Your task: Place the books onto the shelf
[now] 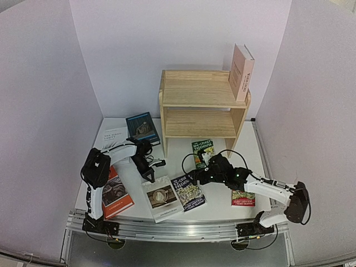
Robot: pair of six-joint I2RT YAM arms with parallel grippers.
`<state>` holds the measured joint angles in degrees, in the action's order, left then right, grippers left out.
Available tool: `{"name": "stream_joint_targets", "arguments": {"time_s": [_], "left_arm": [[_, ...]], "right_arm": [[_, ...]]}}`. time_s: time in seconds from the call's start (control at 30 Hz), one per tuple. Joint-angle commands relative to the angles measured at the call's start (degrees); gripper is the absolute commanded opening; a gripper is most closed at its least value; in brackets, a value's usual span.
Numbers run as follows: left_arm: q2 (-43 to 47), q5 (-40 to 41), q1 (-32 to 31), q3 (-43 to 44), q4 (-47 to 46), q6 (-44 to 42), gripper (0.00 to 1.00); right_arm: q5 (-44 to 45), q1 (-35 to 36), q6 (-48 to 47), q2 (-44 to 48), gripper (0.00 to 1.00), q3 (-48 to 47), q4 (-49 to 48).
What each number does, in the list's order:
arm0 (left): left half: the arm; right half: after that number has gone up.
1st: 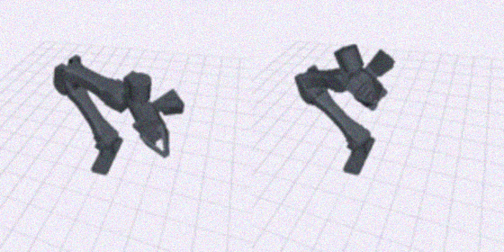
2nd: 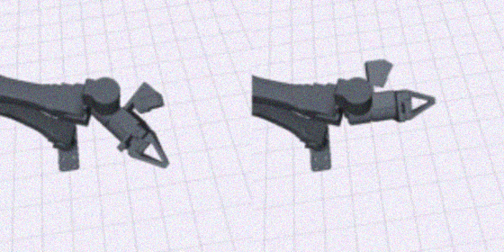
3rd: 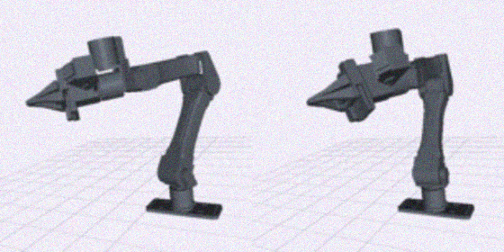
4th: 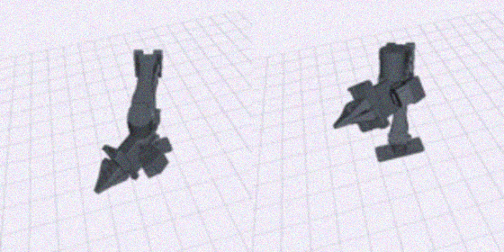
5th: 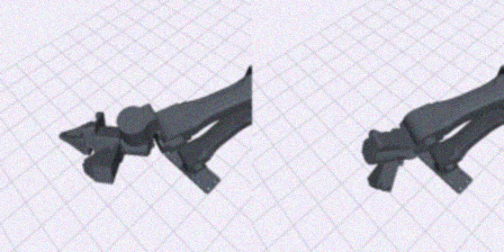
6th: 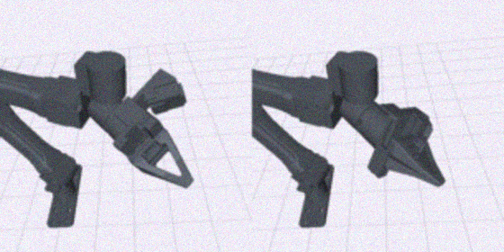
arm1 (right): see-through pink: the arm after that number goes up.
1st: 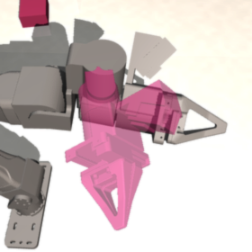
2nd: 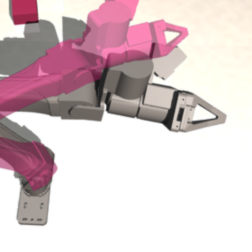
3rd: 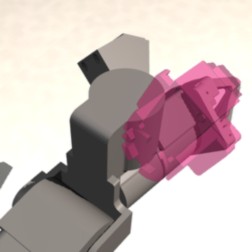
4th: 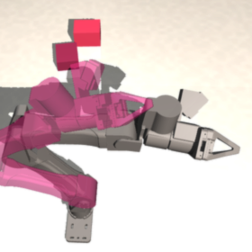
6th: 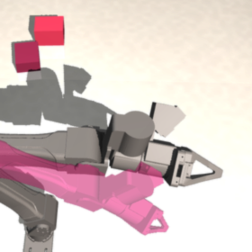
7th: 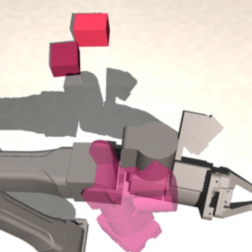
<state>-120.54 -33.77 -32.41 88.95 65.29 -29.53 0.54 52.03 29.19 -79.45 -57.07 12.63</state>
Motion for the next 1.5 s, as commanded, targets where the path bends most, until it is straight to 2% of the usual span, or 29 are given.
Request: {"name": "stream_joint_targets", "arguments": {"time_s": [0.0,0.17,0.27,0.4,0.5,0.63,0.73,0.93,1.17,1.23,1.37,1.47], "left_arm": [[4.0,2.3,-0.2,0.3,4.9,6.7,0.0],[5.0,4.5,0.0,4.0,10.6,16.4,0.0],[2.8,2.1,0.4,5.8,15.2,20.6,0.0],[3.2,1.5,0.3,4.2,13.8,24.4,0.0],[3.3,1.4,0.3,3.7,13.4,25.6,0.0],[2.6,1.1,0.3,2.9,12.6,26.9,0.0],[2.0,0.8,0.3,3.0,12.6,27.6,0.0],[1.1,0.5,0.3,3.5,12.6,28.5,0.0],[1.4,0.3,0.3,3.7,12.4,28.9,0.0],[2.0,0.3,0.3,3.5,12.1,29.0,0.0],[3.0,0.2,0.3,3.5,12.0,29.0,0.0],[4.4,-1.0,0.5,3.5,12.3,28.6,0.0]], "right_arm": [[5.4,4.5,-1.2,-4.8,0.95,-5.5,-1.1],[20.9,16.2,-8.0,-14.8,0.95,-15.0,2.3],[29.0,22.9,-11.5,-24.3,0.95,-26.3,9.4],[35.5,30.4,-14.7,-38.4,0.97,-45.4,22.4],[38.9,33.6,-14.3,-48.0,0.97,-59.3,31.5],[46.2,35.4,-9.2,-60.4,0.98,-77.2,45.0],[54.5,36.6,-10.0,-67.7,0.98,-85.6,50.8],[65.4,37.3,-11.7,-70.9,0.98,-86.3,51.4],[68.4,37.2,-19.5,-72.3,0.98,-83.4,51.5],[68.0,37.0,-20.0,-72.0,0.9,-82.0,51.6],[67.7,36.6,-19.7,-71.6,0.66,-80.7,51.9],[67.9,36.2,-17.2,-71.0,0.6,-79.9,53.3]]}}
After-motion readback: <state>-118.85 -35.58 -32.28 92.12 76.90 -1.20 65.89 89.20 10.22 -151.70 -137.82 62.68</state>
